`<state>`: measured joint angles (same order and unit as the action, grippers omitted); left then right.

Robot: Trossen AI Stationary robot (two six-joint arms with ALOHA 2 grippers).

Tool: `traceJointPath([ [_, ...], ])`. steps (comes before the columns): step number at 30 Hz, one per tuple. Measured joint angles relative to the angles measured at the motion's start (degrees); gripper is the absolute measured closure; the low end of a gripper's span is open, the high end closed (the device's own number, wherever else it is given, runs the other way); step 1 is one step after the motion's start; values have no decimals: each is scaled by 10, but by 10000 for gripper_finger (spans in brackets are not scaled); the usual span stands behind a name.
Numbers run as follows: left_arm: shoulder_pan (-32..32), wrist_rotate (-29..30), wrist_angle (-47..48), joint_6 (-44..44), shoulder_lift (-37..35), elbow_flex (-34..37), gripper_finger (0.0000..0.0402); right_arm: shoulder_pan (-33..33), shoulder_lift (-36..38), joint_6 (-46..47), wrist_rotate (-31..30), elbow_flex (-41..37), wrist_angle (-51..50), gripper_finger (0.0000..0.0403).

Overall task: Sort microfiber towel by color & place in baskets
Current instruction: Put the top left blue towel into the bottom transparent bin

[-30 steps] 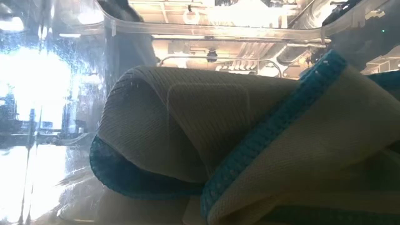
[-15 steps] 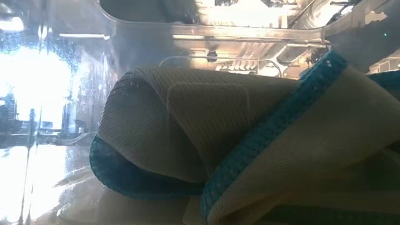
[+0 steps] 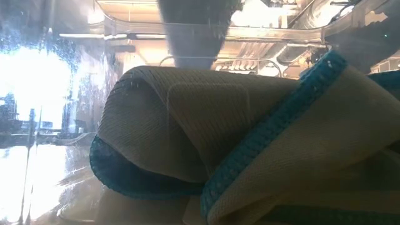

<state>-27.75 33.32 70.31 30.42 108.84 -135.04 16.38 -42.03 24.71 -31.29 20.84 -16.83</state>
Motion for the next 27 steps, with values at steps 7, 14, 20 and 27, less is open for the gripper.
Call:
traceJointPath([
  [7, -7, 2, -137, -78, -1, 0, 401, 0, 0, 12, 0, 0, -3, 403],
  [14, -25, -57, -242, -128, -1, 0, 401, 0, 0, 23, 0, 0, -5, 403],
  [20, -42, -57, -249, -128, -1, 0, 401, 0, 0, 25, 0, 0, -7, 403],
  [27, -48, -49, -264, -132, -1, 0, 401, 0, 0, 38, 0, 0, -10, 403],
])
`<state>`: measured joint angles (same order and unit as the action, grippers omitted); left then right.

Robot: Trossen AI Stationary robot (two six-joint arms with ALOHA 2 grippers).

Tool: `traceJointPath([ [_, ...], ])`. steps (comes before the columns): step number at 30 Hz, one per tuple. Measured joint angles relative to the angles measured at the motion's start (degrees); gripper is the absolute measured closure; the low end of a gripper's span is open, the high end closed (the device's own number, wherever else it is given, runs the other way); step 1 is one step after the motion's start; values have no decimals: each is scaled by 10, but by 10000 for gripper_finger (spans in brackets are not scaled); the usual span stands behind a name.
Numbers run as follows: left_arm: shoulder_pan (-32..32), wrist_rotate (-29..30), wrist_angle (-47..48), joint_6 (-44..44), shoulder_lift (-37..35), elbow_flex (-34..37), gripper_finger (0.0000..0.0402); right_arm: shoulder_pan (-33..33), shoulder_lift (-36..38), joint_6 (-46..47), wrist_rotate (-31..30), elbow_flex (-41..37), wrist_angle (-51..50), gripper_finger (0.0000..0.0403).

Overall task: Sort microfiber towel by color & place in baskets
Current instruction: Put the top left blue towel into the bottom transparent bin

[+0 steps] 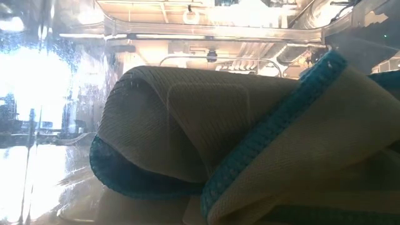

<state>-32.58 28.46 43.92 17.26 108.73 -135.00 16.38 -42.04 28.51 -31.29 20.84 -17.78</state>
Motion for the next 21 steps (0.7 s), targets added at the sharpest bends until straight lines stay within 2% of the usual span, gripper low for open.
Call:
traceJointPath([
  [11, -14, 1, 118, 88, 8, 0, 401, 0, 0, 2, 0, 0, 0, 403],
  [15, -13, -17, 161, 122, 34, 0, 401, 0, 0, 2, 0, 0, 0, 403],
  [21, 0, -79, 181, 132, 97, 0, 401, 0, 0, 12, 0, 0, -1, 403],
])
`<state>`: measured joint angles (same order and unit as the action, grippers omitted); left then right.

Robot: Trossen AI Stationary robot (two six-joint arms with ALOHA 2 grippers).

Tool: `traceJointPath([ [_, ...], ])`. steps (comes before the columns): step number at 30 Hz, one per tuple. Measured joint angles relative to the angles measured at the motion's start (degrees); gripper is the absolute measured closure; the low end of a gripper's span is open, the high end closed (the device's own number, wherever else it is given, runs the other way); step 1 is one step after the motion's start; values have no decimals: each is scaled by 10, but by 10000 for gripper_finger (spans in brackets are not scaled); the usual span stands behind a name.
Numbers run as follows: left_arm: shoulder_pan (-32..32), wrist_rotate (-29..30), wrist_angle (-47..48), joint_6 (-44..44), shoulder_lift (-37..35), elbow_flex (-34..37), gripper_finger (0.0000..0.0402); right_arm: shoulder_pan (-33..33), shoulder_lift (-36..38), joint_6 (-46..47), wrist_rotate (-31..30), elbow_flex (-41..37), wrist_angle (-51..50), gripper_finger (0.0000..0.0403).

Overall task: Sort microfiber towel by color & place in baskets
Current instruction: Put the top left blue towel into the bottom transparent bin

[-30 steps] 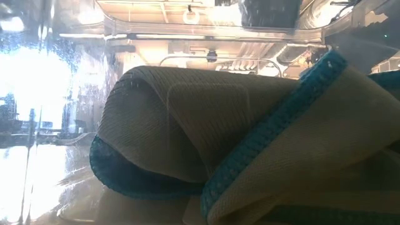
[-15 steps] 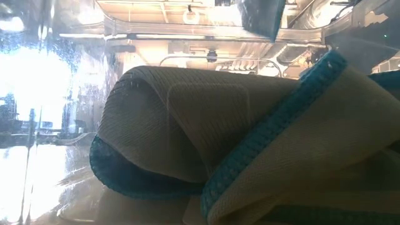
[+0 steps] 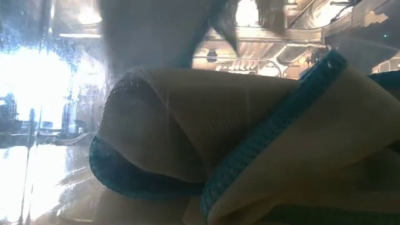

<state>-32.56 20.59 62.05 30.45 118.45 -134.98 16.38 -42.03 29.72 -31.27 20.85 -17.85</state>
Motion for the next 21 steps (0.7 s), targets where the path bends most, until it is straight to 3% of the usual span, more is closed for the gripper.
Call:
traceJointPath([
  [10, 42, -87, 56, 34, 103, 0, 401, 0, 0, 5, 0, 0, 0, 403],
  [21, 59, -180, 49, 5, 171, 0, 384, 0, 0, 5, 0, 0, -1, 403],
])
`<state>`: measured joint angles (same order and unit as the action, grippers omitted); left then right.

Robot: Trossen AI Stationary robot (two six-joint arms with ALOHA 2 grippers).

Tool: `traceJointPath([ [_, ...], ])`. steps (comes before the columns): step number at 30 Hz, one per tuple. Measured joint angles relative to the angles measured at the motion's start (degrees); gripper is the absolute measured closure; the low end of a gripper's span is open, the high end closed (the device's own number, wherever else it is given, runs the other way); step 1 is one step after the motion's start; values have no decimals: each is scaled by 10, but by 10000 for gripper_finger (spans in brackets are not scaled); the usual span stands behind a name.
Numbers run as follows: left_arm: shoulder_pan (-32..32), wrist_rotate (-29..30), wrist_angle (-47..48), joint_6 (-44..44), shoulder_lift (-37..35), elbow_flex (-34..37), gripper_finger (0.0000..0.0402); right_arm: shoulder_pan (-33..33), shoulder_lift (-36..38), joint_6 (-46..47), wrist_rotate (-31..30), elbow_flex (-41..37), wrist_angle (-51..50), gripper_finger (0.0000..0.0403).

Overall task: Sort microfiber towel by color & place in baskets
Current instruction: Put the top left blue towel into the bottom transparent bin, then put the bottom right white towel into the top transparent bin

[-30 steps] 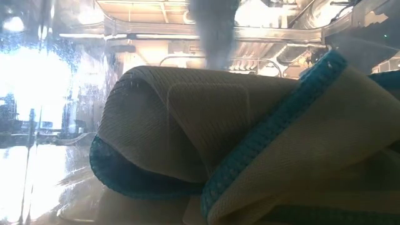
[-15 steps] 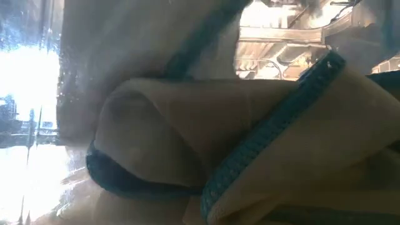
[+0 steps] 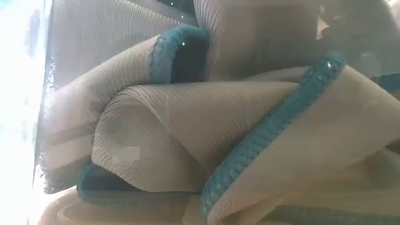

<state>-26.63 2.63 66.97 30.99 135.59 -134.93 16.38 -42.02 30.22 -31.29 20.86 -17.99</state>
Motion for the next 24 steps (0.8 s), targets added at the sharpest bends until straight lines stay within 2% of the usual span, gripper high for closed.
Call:
traceJointPath([
  [13, 7, -6, 1, -21, 4, 0, 278, 0, 0, 0, 0, 0, -2, 403],
  [16, 16, -6, 10, -21, -6, 0, 267, 0, 0, 0, 0, 0, -2, 403],
  [24, 12, 82, 39, -72, -51, -1, 268, 0, 0, -1, 0, 0, -2, 403],
])
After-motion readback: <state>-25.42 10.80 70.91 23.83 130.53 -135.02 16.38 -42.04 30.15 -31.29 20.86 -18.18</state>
